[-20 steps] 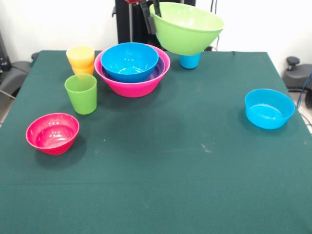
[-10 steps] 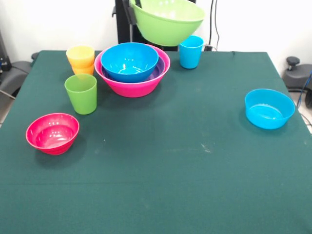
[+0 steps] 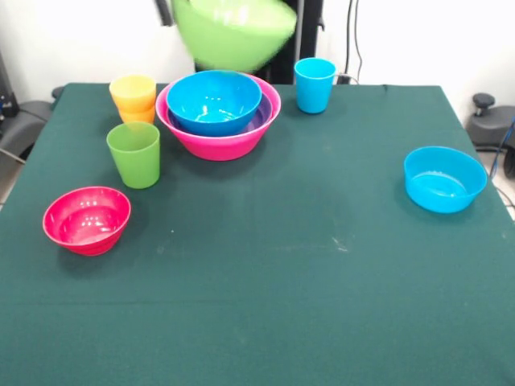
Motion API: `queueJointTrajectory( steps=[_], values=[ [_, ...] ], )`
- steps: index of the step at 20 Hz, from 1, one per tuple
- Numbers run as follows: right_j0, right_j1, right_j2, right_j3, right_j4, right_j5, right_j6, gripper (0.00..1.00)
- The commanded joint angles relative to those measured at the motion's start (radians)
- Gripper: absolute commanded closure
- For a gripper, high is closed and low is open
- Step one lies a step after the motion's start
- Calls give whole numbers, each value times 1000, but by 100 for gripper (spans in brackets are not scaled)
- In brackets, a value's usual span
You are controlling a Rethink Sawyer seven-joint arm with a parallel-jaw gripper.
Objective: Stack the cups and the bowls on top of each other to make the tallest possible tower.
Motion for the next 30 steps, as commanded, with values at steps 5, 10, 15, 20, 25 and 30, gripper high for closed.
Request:
queueJointTrajectory(
  steps=[5,10,15,20,25,30],
  values=[
    [14,24,52,-24,-84,56,-332,0],
    [29,1,68,-7,-83,34,-290,0],
    [43,-9,73,-1,-83,37,-259,0],
    [52,-33,80,4,-77,33,-231,0],
    [65,-80,108,-15,-16,54,-179,0],
    [151,-102,50,-91,-3,106,-132,0]
  ],
)
